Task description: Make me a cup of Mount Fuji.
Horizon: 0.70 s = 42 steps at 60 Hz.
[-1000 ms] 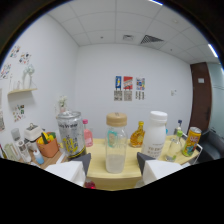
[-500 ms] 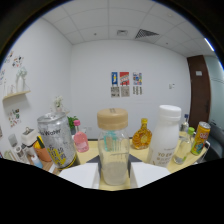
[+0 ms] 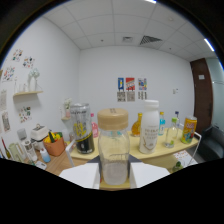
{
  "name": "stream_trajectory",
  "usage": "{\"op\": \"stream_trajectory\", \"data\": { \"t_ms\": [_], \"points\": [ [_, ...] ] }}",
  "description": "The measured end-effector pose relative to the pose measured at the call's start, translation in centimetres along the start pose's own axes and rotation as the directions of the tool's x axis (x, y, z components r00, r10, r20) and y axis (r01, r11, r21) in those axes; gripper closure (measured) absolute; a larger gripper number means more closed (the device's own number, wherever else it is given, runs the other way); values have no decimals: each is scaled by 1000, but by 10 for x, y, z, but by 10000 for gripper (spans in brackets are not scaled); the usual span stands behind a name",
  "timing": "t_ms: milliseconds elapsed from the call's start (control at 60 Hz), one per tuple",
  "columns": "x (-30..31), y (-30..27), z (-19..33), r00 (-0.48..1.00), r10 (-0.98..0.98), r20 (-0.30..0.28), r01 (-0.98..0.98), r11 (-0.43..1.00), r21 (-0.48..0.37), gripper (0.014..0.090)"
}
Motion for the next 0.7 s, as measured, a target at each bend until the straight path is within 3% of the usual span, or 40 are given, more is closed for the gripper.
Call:
{"op": "stream_trajectory", "data": {
  "t_ms": [183, 417, 550, 700],
  "points": [
    [0, 115, -12, 999, 38, -17, -40, 992, -121, 650],
    [-2, 233, -4, 994, 101, -39, -107, 974, -200, 649],
    [-4, 270, 4, 978, 206, -27, -207, 952, -227, 648],
    [-4, 271, 13, 855, 519, -20, -509, 830, -227, 648]
  ]
}}
